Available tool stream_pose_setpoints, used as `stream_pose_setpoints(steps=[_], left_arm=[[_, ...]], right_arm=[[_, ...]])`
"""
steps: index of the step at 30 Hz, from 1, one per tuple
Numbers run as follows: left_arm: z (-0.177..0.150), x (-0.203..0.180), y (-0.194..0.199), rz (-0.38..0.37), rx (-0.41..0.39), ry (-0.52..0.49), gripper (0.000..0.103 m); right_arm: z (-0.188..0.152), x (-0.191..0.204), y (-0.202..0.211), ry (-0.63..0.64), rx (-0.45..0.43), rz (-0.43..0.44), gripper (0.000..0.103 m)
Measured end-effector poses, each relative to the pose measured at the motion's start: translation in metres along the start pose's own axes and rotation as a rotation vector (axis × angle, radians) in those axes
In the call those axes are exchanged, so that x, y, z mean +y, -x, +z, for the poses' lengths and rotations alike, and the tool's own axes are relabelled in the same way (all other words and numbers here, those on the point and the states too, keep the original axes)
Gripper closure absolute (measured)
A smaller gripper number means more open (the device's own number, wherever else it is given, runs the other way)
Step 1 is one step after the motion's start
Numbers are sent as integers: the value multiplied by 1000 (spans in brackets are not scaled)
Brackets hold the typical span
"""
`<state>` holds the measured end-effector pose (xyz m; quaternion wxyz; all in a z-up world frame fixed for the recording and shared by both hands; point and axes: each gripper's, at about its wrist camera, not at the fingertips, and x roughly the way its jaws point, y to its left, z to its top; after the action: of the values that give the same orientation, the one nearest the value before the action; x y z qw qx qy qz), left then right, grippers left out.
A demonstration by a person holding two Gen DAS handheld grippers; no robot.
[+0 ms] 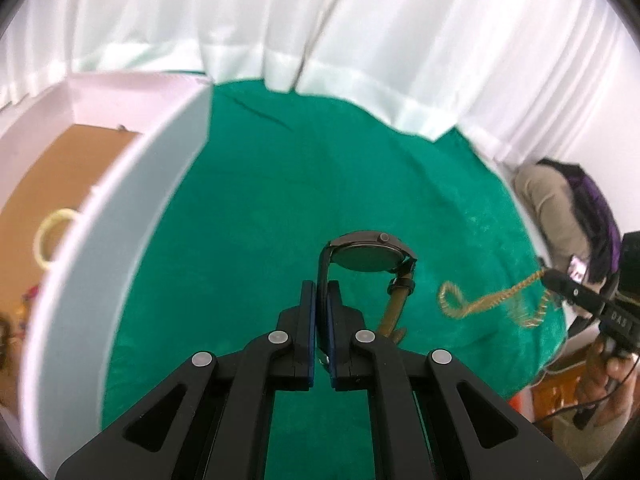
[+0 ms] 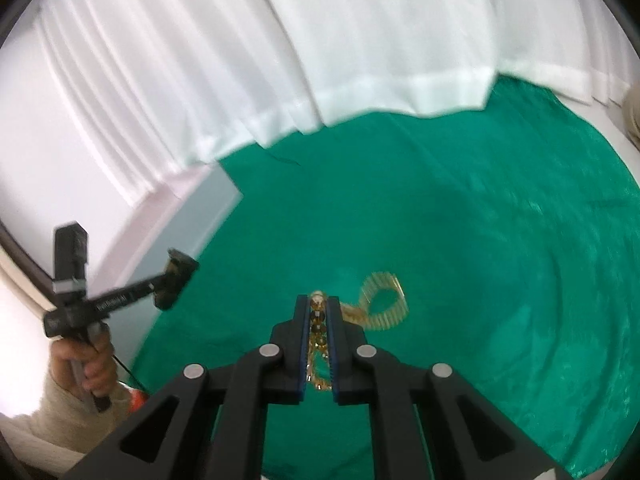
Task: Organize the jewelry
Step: 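Carry the watch and chain over the white box and open both tools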
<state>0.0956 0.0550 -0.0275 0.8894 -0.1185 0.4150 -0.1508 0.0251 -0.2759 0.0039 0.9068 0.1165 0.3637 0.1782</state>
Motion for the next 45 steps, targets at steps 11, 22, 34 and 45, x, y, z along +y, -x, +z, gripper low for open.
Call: stream_pose_setpoints(steps=[11, 22, 34, 45], left_arm=[[11, 59, 131, 43, -150, 125, 101], [15, 159, 176, 279, -187, 243, 100], [-3, 223, 104, 315, -32, 344, 100], [-17, 216, 56, 308, 89, 347, 90]], right_arm=[[62, 115, 22, 214, -110, 183, 95], [144, 264, -15, 388, -171, 370, 95], [154, 347, -128, 424, -49, 413, 95], [87, 364, -256, 487, 201, 271, 94]])
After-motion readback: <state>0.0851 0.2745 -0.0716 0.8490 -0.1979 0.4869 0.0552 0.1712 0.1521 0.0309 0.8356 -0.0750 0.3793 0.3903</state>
